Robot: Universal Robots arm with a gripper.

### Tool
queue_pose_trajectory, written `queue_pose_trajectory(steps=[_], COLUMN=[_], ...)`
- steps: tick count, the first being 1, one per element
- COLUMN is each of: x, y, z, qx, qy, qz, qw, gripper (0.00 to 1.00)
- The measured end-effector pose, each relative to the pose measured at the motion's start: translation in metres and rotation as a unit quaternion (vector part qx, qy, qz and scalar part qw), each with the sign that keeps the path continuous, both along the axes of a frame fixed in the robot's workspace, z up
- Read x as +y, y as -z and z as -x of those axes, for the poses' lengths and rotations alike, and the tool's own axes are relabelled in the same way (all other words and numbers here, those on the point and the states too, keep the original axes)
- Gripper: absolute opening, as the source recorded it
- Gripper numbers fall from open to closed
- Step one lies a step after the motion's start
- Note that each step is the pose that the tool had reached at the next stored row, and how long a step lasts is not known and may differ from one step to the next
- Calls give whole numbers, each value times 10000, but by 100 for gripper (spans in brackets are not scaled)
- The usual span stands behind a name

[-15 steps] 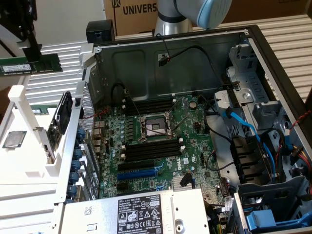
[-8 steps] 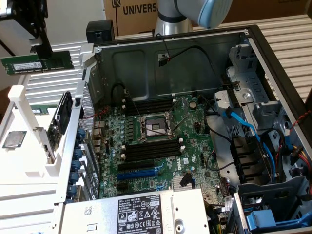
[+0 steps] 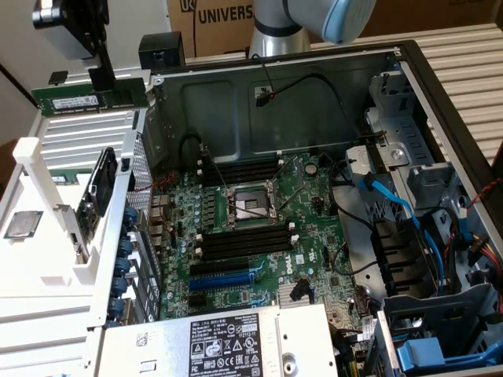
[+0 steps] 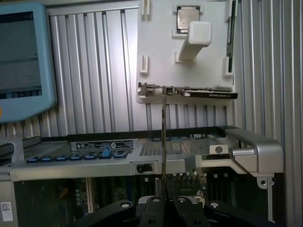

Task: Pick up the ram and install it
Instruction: 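Pick up the ram and move it above insertion slot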

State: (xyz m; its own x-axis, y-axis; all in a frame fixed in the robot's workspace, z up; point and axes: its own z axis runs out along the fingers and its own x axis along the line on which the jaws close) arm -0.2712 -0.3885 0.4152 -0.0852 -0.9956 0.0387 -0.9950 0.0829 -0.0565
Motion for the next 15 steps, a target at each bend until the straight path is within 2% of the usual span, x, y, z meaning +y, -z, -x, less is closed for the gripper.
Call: queue_pose_trajectory(steps=[15], x=[1], y=[0], z=[-534], qx=[0], qy=[-21], qz=[0], qw=[10000], gripper=[12])
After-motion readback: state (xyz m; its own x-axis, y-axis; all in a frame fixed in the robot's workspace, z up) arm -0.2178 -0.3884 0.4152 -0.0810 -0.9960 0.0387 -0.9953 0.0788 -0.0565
